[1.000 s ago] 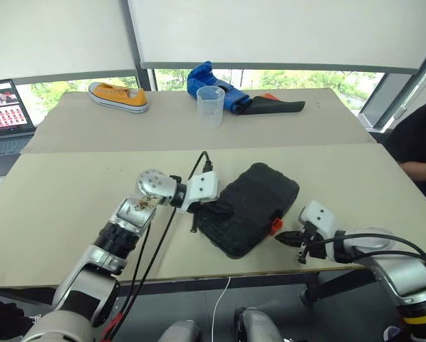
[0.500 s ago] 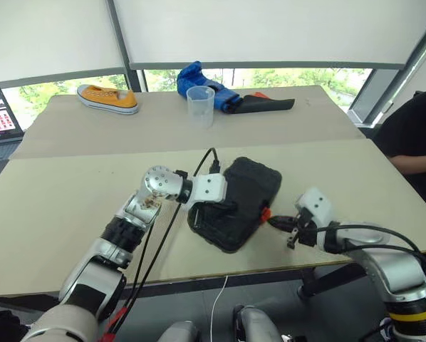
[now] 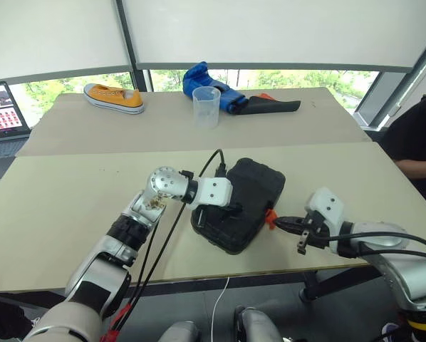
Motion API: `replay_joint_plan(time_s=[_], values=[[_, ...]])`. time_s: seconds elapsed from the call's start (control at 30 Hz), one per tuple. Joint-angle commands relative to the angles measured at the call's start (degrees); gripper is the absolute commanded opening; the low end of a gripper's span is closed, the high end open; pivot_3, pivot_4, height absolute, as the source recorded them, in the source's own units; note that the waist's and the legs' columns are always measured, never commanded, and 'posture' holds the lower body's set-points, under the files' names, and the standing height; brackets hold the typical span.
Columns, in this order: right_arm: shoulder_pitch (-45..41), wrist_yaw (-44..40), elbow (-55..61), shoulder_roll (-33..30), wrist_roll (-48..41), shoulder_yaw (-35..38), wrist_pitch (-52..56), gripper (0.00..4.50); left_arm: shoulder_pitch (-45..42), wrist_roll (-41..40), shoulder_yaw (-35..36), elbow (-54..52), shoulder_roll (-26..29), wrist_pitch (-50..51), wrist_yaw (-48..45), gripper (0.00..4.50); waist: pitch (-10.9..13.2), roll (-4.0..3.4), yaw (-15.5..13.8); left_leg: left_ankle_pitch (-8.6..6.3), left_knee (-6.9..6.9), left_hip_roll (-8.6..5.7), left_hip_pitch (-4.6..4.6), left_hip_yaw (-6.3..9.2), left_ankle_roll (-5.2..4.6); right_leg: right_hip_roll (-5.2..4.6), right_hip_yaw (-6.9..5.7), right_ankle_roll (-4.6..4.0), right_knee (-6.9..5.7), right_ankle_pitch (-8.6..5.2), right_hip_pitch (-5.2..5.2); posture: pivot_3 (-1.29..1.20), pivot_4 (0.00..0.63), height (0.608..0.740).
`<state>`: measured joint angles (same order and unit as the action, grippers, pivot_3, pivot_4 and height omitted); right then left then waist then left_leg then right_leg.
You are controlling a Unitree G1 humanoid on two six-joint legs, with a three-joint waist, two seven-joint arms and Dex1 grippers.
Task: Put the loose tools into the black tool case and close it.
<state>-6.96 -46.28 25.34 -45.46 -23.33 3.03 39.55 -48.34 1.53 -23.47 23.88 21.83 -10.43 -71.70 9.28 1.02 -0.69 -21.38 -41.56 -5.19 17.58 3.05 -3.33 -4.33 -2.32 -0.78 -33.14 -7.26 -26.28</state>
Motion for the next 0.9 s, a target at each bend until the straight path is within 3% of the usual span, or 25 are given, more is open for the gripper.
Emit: replay_joint_plan(time_s=[0.03, 0.37, 0.6, 0.7, 0.9], values=[[0.1, -0.8, 0.8, -0.2, -2.1, 2.0, 0.3, 1.14, 1.5, 1.9, -1.5, 2.8, 0.8, 2.1, -1.3, 0.00, 0.0, 0.00, 0.0, 0.00, -0.01, 0.00, 0.00, -0.01, 0.00, 0.00, 0.00, 0.01, 0.00, -0.01, 0.00, 0.00, 0.150, 0.724], [-4.5, -1.3, -7.2, 1.8, 2.1, -2.4, -5.3, 4.48, 2.4, 1.6, -0.8, 1.3, 2.0, 3.0, -1.7, 0.00, 0.0, 0.00, 0.1, 0.00, -0.01, 0.03, -0.01, -0.02, 0.00, 0.02, 0.00, -0.05, -0.01, 0.04, -0.01, 0.00, 0.150, 0.724], [-7.9, -2.5, -12.6, 3.8, 3.6, -4.8, -8.3, 4.48, 3.3, 1.8, -0.5, 0.0, 3.0, 3.2, -1.6, 0.00, 0.0, -0.01, 0.2, 0.00, 0.00, 0.03, -0.03, -0.02, 0.01, 0.02, -0.01, -0.18, -0.02, 0.12, -0.02, 0.00, 0.150, 0.724], [-7.8, -3.3, -13.2, 4.2, 3.8, -4.9, -9.2, 3.82, 3.6, 1.8, -0.4, -0.4, 3.1, 3.5, -1.4, 0.00, 0.0, -0.01, 0.3, 0.00, 0.02, 0.03, -0.03, -0.02, 0.00, 0.03, -0.01, -0.19, -0.02, 0.12, -0.03, 0.00, 0.150, 0.724], [-7.0, -4.5, -11.8, 3.8, 3.7, -4.2, -9.5, 1.80, 3.8, 1.8, -0.3, -0.8, 3.3, 3.7, -1.2, 0.00, 0.0, -0.01, 0.4, 0.00, 0.04, 0.03, -0.03, -0.02, 0.01, 0.03, -0.01, -0.19, -0.01, 0.12, -0.04, 0.00, 0.150, 0.724]])
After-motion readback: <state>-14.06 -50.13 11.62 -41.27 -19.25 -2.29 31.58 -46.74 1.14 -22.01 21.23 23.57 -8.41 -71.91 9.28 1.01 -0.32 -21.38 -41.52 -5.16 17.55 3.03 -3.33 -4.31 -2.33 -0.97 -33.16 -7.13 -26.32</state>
